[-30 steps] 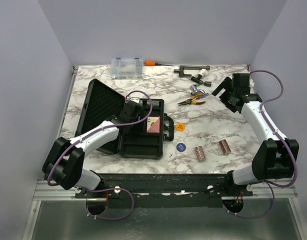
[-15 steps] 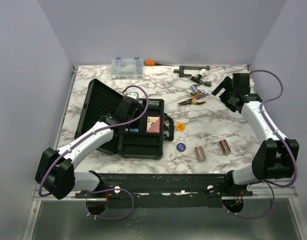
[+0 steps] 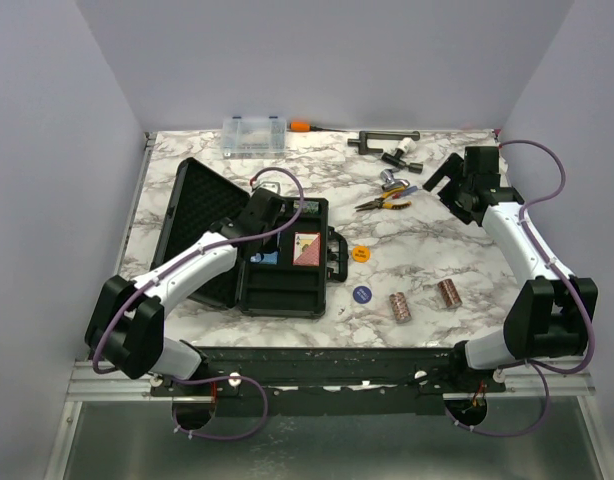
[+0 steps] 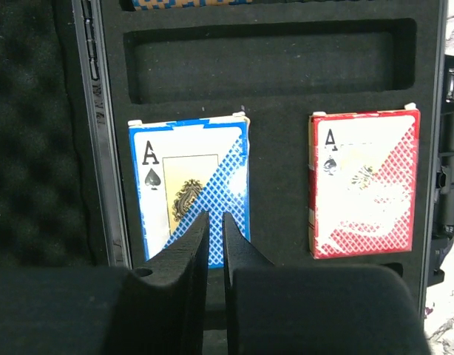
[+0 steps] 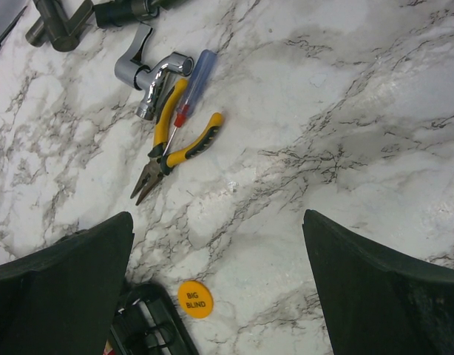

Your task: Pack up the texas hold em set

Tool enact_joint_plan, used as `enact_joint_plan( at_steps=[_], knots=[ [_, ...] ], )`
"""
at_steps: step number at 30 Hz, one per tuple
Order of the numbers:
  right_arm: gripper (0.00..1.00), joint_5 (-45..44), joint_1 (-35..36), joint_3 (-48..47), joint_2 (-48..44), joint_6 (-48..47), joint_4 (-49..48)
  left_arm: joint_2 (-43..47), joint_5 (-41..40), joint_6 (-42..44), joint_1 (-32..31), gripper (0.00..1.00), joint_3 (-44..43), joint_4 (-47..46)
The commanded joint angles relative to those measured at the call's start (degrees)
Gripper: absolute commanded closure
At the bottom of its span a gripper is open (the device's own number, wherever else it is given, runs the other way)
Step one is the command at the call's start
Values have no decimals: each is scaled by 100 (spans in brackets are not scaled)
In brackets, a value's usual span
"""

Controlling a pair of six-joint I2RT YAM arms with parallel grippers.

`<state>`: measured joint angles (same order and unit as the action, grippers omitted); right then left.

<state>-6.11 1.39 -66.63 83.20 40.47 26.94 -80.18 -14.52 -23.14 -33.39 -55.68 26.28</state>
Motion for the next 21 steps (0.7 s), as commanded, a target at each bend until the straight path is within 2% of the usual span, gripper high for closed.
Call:
enact_joint_plan(
  at_steps=[1, 21],
  knots=[
    [0, 109, -16, 89, 67, -57, -79, -188, -156, 10, 160, 90, -214, 52],
    [0, 138, -16, 89, 109, -68, -76, -796, 197, -143, 544, 90, -86, -45]
  ],
)
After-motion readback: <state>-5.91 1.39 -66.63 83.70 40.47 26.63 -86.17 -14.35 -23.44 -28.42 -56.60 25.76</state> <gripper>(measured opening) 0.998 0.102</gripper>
